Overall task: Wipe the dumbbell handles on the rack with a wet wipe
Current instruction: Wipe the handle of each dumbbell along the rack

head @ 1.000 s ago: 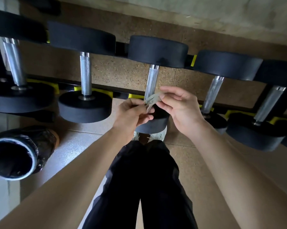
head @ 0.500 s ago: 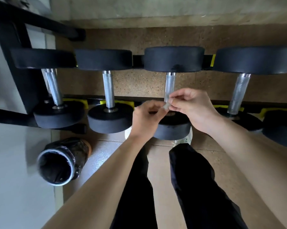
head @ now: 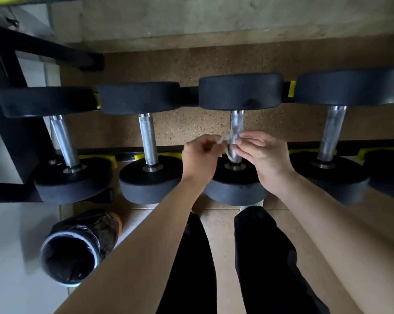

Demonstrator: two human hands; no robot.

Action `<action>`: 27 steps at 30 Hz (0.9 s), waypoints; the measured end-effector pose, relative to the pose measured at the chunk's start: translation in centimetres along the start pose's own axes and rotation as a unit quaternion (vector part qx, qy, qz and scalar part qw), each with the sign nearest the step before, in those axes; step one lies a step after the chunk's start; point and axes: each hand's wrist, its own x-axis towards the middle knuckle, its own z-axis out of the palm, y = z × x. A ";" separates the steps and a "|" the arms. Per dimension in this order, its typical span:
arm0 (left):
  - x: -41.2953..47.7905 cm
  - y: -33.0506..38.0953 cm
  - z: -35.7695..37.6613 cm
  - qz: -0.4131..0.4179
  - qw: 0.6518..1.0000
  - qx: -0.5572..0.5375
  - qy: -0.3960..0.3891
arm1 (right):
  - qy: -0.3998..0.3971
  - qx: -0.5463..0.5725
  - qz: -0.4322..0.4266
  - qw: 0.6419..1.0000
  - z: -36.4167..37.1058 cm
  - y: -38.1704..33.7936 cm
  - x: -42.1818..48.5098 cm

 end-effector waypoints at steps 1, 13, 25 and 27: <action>0.6 0.3 0.2 -0.016 1.000 -0.018 0.009 | 0.046 -0.079 -0.032 0.995 -0.1 0.5 0.4; 1.2 -0.9 2.5 0.083 0.981 0.175 0.000 | 0.111 -0.414 -0.211 0.878 -0.4 5.4 -0.6; 1.7 3.3 3.4 0.051 0.994 0.047 0.084 | 0.039 -0.309 -0.235 0.921 0.0 0.8 0.9; 2.6 3.6 3.7 0.035 0.995 0.052 0.073 | 0.045 -0.324 -0.256 0.910 0.1 -0.1 2.1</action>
